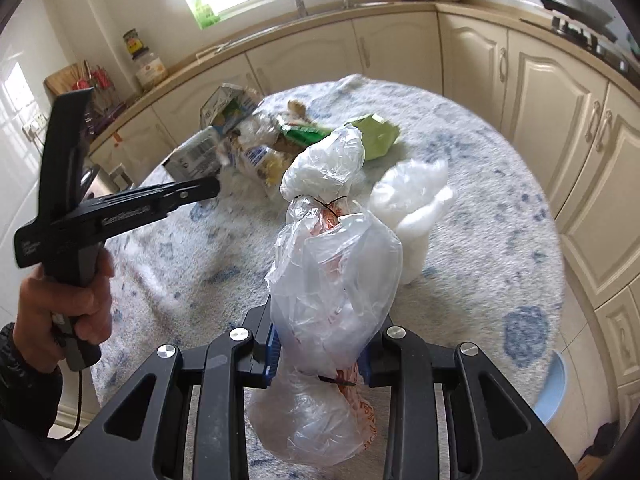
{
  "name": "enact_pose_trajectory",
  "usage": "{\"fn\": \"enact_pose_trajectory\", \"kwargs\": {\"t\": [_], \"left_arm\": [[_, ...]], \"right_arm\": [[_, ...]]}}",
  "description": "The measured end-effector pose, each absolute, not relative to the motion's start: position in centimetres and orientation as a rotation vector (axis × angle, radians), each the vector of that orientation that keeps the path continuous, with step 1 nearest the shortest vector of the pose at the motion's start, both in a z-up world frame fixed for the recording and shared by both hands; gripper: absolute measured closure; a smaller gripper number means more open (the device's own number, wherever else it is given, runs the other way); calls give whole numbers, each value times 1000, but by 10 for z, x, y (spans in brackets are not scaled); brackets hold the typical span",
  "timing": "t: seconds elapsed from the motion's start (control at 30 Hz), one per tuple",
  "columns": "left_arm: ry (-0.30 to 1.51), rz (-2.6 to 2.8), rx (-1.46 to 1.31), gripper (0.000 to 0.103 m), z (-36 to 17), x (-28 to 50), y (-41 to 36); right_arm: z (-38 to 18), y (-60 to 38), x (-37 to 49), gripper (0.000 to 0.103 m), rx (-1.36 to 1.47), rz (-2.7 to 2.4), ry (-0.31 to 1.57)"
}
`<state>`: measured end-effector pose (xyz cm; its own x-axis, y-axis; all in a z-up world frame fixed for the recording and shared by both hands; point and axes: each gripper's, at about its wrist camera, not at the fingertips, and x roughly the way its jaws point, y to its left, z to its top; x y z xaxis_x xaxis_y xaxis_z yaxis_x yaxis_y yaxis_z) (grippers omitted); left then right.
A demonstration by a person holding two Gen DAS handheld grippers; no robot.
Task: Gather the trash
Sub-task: 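Carry both items to the blue bin and open both tools to drop them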
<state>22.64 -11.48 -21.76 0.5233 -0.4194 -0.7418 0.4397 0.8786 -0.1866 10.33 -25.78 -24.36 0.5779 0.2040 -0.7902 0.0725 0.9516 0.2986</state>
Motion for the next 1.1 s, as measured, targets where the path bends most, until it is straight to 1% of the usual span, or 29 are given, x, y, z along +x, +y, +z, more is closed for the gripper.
{"fn": "enact_pose_trajectory", "kwargs": {"t": [0.13, 0.3, 0.43, 0.57, 0.7, 0.8, 0.93, 1.1], "left_arm": [[836, -569, 38, 94, -194, 209, -130], [788, -683, 60, 94, -165, 189, -173], [768, -807, 105, 94, -154, 176, -229], [778, -931, 154, 94, -156, 162, -293], [843, -1064, 207, 94, -174, 150, -367], [913, -1152, 253, 94, -198, 138, -426], [1015, -1223, 314, 94, -236, 131, -491], [1168, -1220, 390, 94, -292, 129, -562]], "right_arm": [[-233, -272, 92, 73, 330, 48, 919], [-214, -302, 71, 73, 367, -8, 856], [-197, -338, 41, 73, 388, -95, 799], [-187, -389, -4, 73, 412, -239, 763], [-194, -439, -50, 73, 459, -375, 759], [-210, -475, -80, 73, 492, -470, 781], [-246, -519, -112, 73, 583, -551, 811], [-307, -563, -135, 73, 706, -603, 871]]}}
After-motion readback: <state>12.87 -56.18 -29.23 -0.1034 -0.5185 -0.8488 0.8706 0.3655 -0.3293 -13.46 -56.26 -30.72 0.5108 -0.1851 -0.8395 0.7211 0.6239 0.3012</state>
